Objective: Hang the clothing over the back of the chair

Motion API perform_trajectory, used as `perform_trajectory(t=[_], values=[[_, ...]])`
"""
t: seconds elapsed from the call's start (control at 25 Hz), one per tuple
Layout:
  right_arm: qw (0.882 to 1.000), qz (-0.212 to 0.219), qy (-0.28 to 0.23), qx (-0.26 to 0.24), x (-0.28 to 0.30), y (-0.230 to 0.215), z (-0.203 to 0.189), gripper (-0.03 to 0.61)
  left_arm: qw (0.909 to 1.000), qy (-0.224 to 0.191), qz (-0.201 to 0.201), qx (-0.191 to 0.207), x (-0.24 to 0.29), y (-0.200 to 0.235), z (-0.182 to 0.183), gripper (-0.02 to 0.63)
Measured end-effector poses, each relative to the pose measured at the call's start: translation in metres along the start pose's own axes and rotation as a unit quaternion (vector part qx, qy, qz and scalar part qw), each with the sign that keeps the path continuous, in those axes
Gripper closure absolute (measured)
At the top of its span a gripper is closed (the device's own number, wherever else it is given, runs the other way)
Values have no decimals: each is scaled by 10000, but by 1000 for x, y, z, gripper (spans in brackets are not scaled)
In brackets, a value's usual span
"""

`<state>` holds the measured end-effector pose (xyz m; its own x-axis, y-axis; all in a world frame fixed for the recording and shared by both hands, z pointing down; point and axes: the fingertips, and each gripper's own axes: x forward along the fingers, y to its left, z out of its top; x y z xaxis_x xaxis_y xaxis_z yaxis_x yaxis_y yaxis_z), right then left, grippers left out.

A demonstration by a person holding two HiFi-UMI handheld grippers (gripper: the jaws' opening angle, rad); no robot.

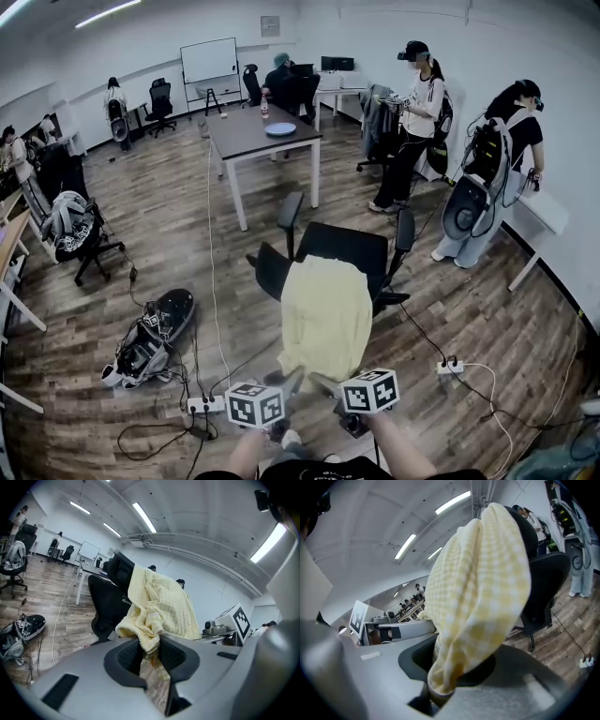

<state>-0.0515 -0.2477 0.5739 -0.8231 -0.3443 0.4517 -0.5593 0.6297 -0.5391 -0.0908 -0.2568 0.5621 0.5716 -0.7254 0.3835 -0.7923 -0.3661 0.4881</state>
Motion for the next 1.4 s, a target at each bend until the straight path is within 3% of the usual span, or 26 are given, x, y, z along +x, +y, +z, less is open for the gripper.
perform_trajectory(t=[0.44, 0.84, 1.12, 1.2, 1.28, 1.4], values=[[9992, -352, -121, 177, 21, -31, 2, 494, 9998, 174, -34, 9, 28, 22, -5, 548], [9934, -826, -685, 398, 34, -56, 16, 486, 9999, 115, 35, 83, 52, 35, 2, 546], [9885, -1234, -818, 320, 37, -68, 24, 472, 9996, 201, -63, 195, 64, 41, 8, 541], [9867, -1331, -870, 324, 37, -70, 24, 449, 9995, 211, -82, 202, 66, 42, 8, 535], [9854, -1378, -930, 363, 36, -70, 23, 375, 9995, 214, -87, 197, 65, 44, 7, 517], [9821, -1516, -1034, 417, 31, -73, 22, 323, 9996, 173, -101, 196, 63, 46, 7, 482]])
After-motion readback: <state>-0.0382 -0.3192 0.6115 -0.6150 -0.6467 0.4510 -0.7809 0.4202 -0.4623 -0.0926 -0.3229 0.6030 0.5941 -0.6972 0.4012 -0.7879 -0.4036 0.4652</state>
